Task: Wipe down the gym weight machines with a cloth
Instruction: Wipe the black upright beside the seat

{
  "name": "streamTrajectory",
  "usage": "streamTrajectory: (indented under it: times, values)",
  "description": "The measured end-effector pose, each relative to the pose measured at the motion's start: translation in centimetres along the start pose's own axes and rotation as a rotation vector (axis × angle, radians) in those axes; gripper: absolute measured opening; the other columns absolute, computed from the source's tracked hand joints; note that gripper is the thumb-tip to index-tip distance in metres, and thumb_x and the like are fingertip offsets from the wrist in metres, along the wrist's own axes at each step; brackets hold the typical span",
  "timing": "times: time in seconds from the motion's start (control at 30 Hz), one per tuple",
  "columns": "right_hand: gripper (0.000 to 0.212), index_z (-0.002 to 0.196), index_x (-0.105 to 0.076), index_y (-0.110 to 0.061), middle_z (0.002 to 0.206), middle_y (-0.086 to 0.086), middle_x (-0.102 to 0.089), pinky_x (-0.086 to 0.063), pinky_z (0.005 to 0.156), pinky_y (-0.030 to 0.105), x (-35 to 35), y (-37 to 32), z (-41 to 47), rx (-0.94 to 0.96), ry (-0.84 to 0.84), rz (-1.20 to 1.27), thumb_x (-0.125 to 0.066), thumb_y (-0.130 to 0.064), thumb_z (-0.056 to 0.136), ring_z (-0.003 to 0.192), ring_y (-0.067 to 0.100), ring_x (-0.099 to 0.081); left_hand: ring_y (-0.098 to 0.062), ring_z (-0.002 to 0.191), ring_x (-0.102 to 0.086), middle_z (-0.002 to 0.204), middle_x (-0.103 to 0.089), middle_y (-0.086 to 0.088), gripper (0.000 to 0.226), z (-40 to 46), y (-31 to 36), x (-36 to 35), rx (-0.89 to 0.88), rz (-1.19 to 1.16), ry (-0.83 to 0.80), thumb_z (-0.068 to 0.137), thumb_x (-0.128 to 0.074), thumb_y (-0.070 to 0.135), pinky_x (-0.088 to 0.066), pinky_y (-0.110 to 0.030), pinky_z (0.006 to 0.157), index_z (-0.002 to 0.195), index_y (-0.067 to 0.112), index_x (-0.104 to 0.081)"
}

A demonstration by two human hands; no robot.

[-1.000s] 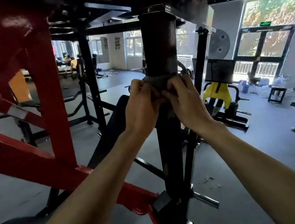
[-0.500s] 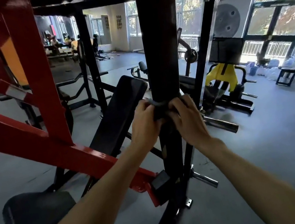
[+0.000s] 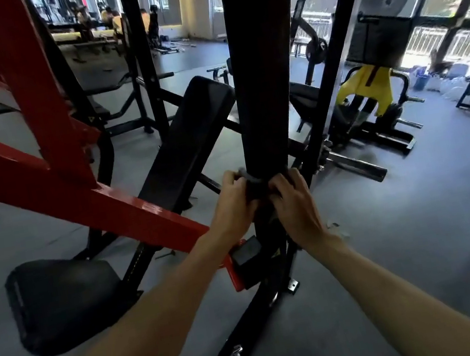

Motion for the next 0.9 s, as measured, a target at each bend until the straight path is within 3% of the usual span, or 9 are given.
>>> streamTrajectory:
  times: [0.13,0.2,0.27,0.33,0.47,0.53,0.6,0.77,0.9]
  values:
    - [0.01,0.105,-0.054,-0.018,0.109,-0.005,-0.042,-0.043,0.08,0.019,2.8,-2.0,2.7,0.016,0.057,0.066,-0.059,-0.015,0.097,0.103,0.021,-0.05,-0.002,0.092,-0.053,0.124,-0.046,-0.013,0.024,0.8,3.4,3.6,-0.064,-0.07,0.152,0.089,-0.065,-0.005,-0.05,-0.008,0.081,0.113,-0.003,-0.061]
    - [0.012,0.104,-0.053,-0.016,0.113,-0.001,-0.046,-0.045,0.078,0.021,4.0,-3.2,4.4,0.009,0.113,0.069,-0.06,-0.024,0.098,0.105,0.019,-0.049,0.01,0.095,-0.051,0.122,-0.044,-0.007,0.022,1.2,4.9,5.6,-0.102,-0.136,0.259,0.091,-0.065,-0.003,-0.047,-0.005,0.079,0.112,-0.001,-0.061]
    - [0.016,0.105,-0.055,-0.013,0.116,0.002,-0.048,-0.041,0.078,0.016,4.3,-3.8,4.9,0.04,0.145,0.052,-0.061,-0.027,0.098,0.107,0.016,-0.047,0.015,0.097,-0.049,0.12,-0.042,-0.003,0.02,1.5,5.2,6.2,-0.129,-0.144,0.308,0.092,-0.065,-0.001,-0.048,-0.007,0.078,0.111,0.0,-0.061]
    - [0.016,0.106,-0.056,-0.012,0.119,0.005,-0.049,-0.037,0.079,0.013,3.5,-2.9,3.8,0.058,0.135,0.028,-0.061,-0.026,0.098,0.108,0.016,-0.045,0.004,0.099,-0.052,0.12,-0.042,-0.004,0.023,1.2,3.9,4.9,-0.116,-0.127,0.26,0.091,-0.065,-0.002,-0.052,-0.013,0.08,0.113,0.001,-0.059]
    - [0.019,0.104,-0.058,-0.01,0.117,0.01,-0.05,-0.041,0.08,0.025,-1.3,1.5,-1.3,0.064,0.048,0.0,-0.054,-0.027,0.096,0.103,0.022,-0.047,-0.019,0.104,-0.053,0.125,-0.045,-0.011,0.034,-1.0,-1.0,-1.5,0.017,-0.049,0.029,0.088,-0.064,-0.005,-0.055,-0.034,0.093,0.121,-0.004,-0.056]
    - [0.025,0.102,-0.059,-0.01,0.115,0.013,-0.052,-0.046,0.078,0.032,-3.3,3.2,-3.1,-0.004,-0.01,0.027,-0.049,-0.032,0.094,0.104,0.024,-0.045,-0.015,0.108,-0.048,0.128,-0.044,-0.011,0.039,-2.1,-2.5,-3.8,0.094,-0.054,-0.054,0.089,-0.061,-0.008,-0.048,-0.027,0.099,0.126,-0.003,-0.054]
    - [0.022,0.102,-0.057,-0.014,0.113,0.012,-0.052,-0.046,0.077,0.033,-3.9,3.9,-3.6,-0.042,-0.028,0.046,-0.049,-0.033,0.094,0.104,0.025,-0.047,-0.015,0.108,-0.049,0.128,-0.044,-0.01,0.038,-2.4,-3.1,-4.4,0.135,-0.061,-0.078,0.09,-0.061,-0.006,-0.043,-0.014,0.094,0.127,-0.002,-0.054]
    - [0.008,0.101,-0.061,-0.006,0.112,0.009,-0.052,-0.037,0.082,0.006,-1.1,2.2,-1.3,0.026,0.071,0.088,-0.062,-0.013,0.097,0.1,0.024,-0.052,-0.019,0.103,-0.056,0.121,-0.045,-0.002,0.026,-1.7,-0.9,-1.7,0.033,-0.158,0.068,0.09,-0.069,0.003,-0.056,-0.031,0.092,0.115,0.002,-0.059]
    - [0.01,0.101,-0.064,-0.004,0.111,0.01,-0.054,-0.039,0.082,0.009,-0.1,1.6,-0.4,0.071,0.159,0.072,-0.062,-0.013,0.098,0.1,0.019,-0.051,-0.021,0.099,-0.057,0.118,-0.046,-0.006,0.023,-1.2,0.4,-0.5,-0.016,-0.176,0.187,0.089,-0.071,0.006,-0.059,-0.037,0.086,0.108,0.001,-0.059]
Point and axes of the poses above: each hand's wrist, its own z-axis towards the middle knuckle, its own x-axis out of the back of the hand, y = z × x, the point moved 7 cm from there along z, towards the middle knuckle
